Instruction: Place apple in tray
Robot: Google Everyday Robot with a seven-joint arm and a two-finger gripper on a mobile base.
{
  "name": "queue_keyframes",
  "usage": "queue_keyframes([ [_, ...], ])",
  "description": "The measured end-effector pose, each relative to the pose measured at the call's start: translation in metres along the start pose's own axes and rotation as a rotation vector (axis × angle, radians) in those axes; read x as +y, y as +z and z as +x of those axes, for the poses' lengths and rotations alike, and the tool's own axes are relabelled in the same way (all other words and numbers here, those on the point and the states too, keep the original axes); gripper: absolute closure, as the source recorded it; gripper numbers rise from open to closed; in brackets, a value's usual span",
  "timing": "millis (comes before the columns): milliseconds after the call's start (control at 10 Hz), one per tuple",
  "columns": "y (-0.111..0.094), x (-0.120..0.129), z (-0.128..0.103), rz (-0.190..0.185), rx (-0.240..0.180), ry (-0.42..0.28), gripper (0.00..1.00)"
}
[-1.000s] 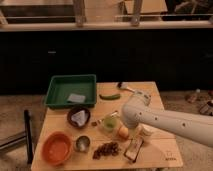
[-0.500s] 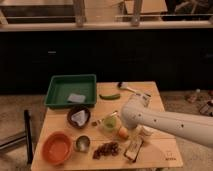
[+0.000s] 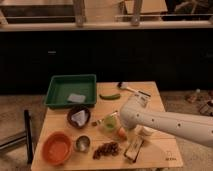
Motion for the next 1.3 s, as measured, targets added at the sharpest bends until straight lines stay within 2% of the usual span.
queue_keyframes([
  [100,0.003,0.001,0.0,-0.006,-0.008,0.02,0.21],
  [200,0.004,0.001,0.0,-0.01,-0.012,0.034,0.28],
  [600,0.008,-0.001,-0.002,-0.017,-0.015,0.057,0.66],
  [900,0.004,-0.001,-0.003,-0.019,0.006,0.052,0.96],
  [1000,0.002,-0.002,-0.003,-0.018,0.01,0.048,1.0],
  [1300,-0.005,-0.003,-0.004,-0.04,0.013,-0.009,1.0],
])
